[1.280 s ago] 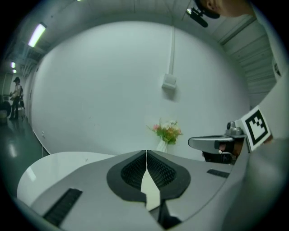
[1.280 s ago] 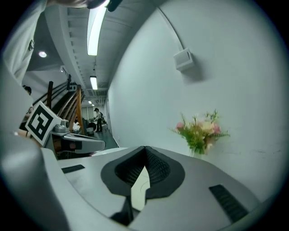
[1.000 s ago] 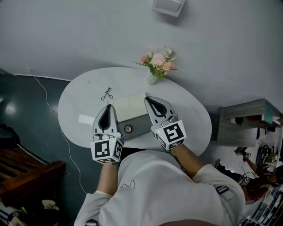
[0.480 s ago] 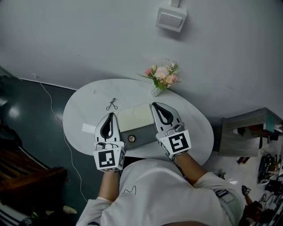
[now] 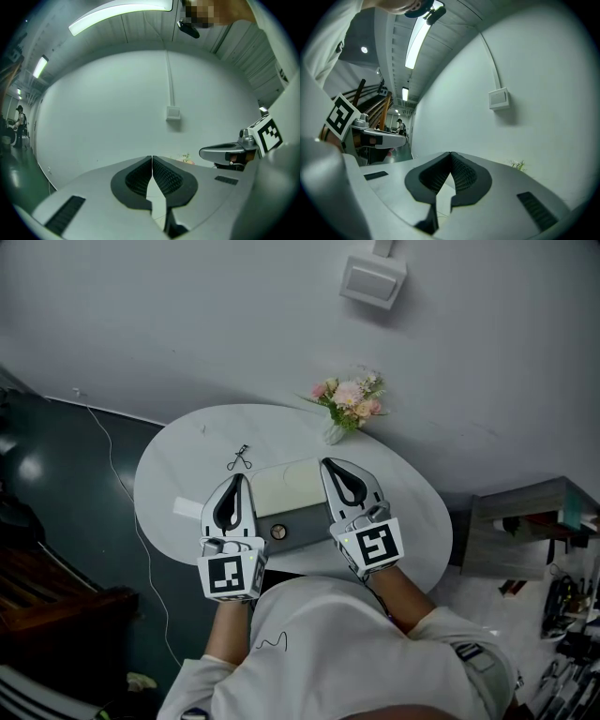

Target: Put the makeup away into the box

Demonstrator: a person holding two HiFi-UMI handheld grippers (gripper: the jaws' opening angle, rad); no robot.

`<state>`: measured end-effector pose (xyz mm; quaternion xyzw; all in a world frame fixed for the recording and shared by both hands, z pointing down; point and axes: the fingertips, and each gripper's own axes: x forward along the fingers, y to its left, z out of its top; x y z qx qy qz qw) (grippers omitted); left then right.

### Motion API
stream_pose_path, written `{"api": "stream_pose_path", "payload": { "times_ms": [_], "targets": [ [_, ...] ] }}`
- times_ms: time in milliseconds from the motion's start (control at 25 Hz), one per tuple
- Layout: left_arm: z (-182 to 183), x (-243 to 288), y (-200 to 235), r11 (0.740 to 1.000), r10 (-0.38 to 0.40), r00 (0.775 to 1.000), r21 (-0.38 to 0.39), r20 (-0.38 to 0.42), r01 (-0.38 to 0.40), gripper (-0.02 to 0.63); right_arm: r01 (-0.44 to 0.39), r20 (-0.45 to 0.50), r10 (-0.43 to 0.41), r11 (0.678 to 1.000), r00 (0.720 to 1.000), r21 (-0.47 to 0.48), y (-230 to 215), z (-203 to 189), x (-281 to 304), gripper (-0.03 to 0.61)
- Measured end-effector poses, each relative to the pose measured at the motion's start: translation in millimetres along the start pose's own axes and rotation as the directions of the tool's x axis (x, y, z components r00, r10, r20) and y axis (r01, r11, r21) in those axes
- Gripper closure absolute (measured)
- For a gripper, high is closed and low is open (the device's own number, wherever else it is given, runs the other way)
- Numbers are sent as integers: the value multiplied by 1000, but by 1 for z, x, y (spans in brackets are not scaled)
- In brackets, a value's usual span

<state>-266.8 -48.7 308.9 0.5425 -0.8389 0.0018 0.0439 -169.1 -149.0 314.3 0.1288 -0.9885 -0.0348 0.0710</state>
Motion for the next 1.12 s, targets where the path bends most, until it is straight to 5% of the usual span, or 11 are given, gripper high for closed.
{"api": "stream_pose_path", "payload": {
  "times_ms": [1120],
  "targets": [
    [-15, -5, 2, 1000, -11, 1000, 6, -21, 11, 592, 18, -41, -19, 1000, 999, -13, 1, -5, -1, 581]
  ]
}}
